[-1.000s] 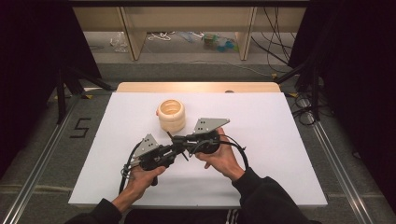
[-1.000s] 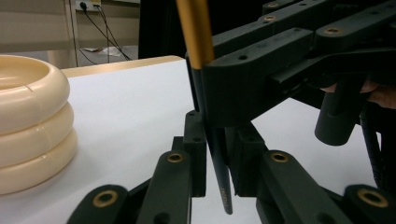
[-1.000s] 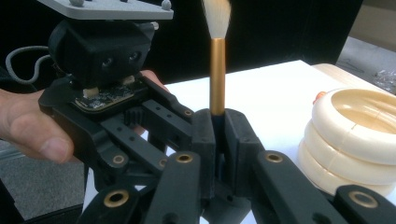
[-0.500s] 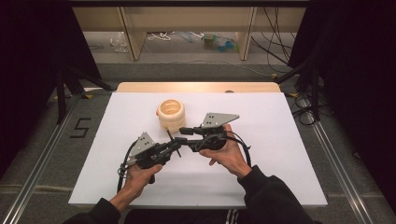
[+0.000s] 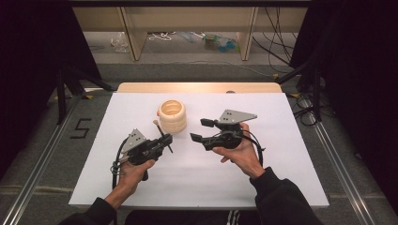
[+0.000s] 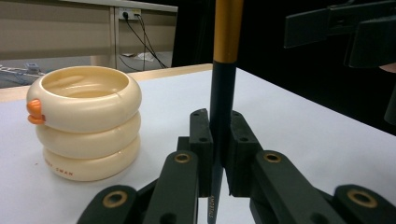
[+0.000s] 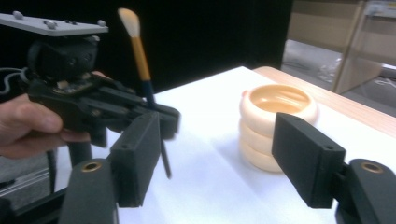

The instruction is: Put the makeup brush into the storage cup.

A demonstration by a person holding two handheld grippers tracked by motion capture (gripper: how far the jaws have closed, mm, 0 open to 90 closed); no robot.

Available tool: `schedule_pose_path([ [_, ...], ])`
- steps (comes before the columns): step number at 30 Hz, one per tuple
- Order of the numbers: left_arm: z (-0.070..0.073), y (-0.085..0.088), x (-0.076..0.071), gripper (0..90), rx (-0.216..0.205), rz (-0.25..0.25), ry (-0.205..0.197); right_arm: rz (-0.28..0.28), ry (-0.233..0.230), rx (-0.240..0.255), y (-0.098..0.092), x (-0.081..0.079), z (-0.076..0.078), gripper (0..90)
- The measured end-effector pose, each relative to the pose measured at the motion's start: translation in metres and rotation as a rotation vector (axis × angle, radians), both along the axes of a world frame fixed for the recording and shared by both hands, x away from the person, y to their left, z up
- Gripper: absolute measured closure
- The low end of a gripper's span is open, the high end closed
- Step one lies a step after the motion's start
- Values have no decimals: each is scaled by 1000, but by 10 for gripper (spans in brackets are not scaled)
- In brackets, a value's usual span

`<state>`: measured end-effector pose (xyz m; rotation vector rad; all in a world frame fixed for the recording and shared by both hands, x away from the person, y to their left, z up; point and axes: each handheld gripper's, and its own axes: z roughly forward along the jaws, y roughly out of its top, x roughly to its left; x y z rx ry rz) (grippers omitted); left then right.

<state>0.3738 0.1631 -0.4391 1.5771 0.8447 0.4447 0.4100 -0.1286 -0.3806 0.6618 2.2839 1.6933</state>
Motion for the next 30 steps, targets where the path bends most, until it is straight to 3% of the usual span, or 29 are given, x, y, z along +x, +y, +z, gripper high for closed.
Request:
schedule_pose_path([
  [5, 0, 3, 3, 828, 3, 19, 5, -40, 4, -20, -17, -4, -3, 255],
  [8, 1, 5, 4, 828, 2, 29, 3, -61, 1, -7, -24, -7, -5, 231],
  [11, 3, 8, 6, 828, 4, 40, 1, -119, -3, -26, -32, -10, -6, 164],
  [22, 2, 17, 14, 828, 21, 74, -4, -172, -32, -53, -51, -19, -14, 161],
  [24, 2, 18, 15, 828, 35, 74, -5, -199, -34, -81, -56, -20, -19, 161],
  [30, 3, 21, 21, 828, 43, 92, 3, -225, -20, -81, -68, -23, -27, 161],
])
